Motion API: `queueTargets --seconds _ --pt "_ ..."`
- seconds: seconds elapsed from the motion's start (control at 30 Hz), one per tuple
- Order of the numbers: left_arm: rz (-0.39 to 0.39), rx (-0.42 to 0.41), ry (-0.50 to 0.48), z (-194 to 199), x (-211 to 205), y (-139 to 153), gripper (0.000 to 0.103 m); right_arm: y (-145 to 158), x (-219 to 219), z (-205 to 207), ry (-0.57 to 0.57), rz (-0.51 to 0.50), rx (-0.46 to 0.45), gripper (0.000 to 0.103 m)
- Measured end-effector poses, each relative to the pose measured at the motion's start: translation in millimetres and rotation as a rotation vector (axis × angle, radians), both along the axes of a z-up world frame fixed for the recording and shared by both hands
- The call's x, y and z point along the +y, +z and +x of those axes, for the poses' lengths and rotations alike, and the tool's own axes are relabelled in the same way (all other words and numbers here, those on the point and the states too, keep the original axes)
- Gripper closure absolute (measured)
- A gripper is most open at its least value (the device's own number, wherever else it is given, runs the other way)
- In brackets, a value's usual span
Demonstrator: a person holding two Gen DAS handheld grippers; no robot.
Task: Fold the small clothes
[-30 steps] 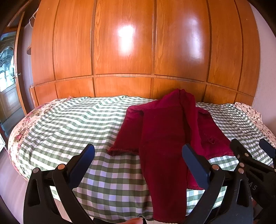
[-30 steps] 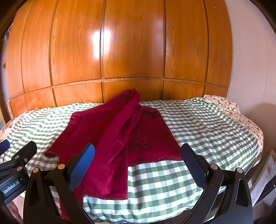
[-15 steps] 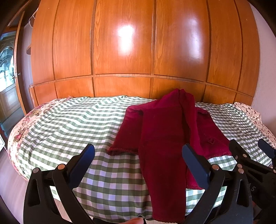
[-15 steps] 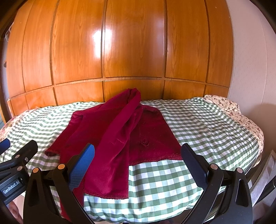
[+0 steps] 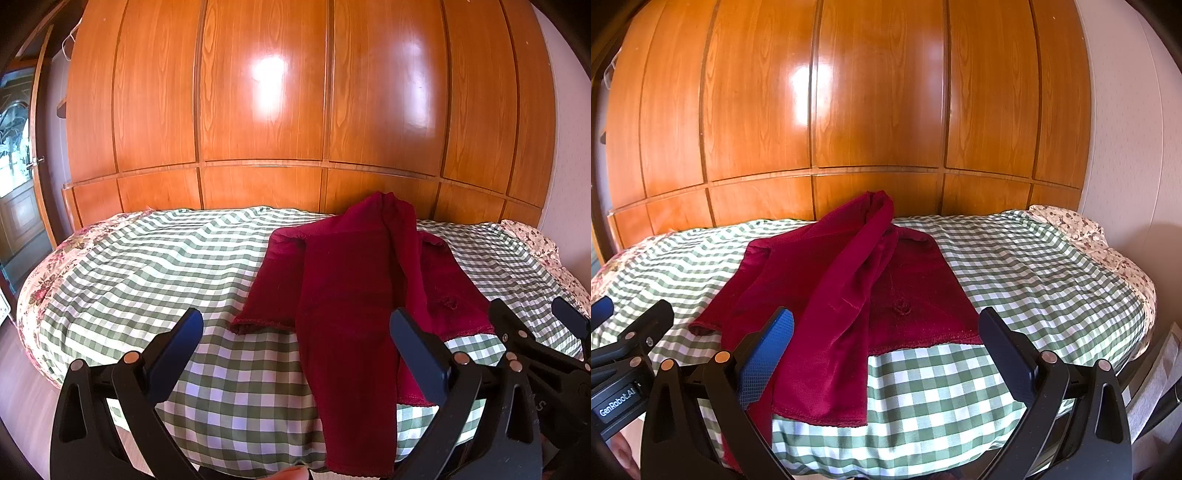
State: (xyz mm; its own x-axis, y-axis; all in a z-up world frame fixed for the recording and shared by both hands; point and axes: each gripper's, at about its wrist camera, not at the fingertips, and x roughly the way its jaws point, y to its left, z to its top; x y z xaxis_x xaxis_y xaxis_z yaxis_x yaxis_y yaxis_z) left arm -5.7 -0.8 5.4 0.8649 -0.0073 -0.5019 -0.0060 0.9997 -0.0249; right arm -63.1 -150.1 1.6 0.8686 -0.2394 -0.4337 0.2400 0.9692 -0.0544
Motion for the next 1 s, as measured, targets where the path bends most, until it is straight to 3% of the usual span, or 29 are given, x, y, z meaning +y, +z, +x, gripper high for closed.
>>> queueTargets --seconds 1.0 --pt "0.001 0.008 0.006 1.9 1.8 -1.4 0.002 -2.4 2.5 1.0 0.009 -0.006 0.010 0.004"
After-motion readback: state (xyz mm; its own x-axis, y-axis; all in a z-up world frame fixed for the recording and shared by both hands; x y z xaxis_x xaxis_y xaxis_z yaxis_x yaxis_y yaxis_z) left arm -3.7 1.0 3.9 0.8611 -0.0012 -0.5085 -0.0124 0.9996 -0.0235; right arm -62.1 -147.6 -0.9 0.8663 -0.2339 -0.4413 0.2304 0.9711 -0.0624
